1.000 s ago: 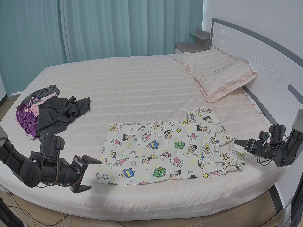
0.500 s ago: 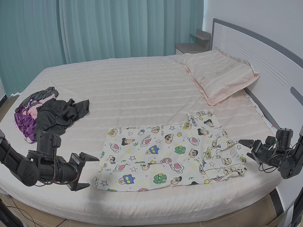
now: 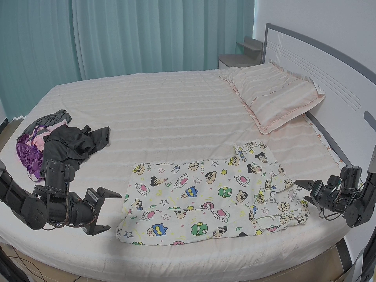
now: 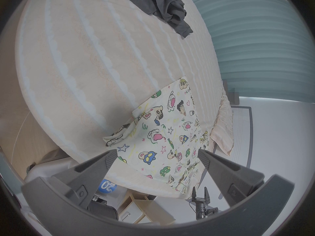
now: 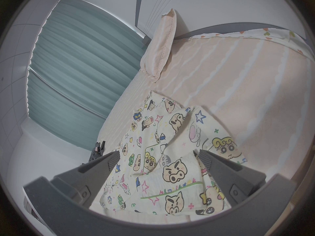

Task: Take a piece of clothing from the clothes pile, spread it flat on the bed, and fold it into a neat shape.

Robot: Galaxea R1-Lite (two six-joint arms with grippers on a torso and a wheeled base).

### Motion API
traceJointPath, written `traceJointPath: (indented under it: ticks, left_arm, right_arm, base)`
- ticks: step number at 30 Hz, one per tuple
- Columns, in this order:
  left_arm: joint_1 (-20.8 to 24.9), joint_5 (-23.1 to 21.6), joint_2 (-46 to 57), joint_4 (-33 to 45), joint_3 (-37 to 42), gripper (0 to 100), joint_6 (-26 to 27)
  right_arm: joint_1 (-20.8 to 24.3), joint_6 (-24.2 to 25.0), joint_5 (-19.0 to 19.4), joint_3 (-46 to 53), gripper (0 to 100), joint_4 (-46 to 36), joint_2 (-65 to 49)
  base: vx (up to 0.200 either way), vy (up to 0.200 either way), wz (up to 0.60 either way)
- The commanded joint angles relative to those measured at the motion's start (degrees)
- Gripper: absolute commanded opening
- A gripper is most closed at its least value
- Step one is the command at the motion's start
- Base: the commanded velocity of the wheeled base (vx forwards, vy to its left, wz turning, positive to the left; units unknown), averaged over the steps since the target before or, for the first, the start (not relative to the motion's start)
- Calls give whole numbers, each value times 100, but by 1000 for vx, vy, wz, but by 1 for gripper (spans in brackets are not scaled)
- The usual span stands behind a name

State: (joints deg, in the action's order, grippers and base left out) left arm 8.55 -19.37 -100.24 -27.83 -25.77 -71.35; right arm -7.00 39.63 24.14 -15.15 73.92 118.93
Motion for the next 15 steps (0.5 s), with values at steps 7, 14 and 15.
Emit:
traceJointPath:
  ticks: [7, 14, 15]
  left_arm:
    - [60, 21, 128, -3, 55, 100, 25]
    - [657, 188, 251, 6, -68, 100, 666]
    - [763, 214, 225, 6, -148, 100, 825]
  right_arm:
    - [14, 9, 3, 83, 100, 184, 7]
    - [-3, -8, 12, 355, 100, 702, 60]
    - [-3, 1, 12, 373, 100, 746, 69]
  base:
    - [0, 200, 0]
    - [0, 29, 0]
    - [0, 0, 0]
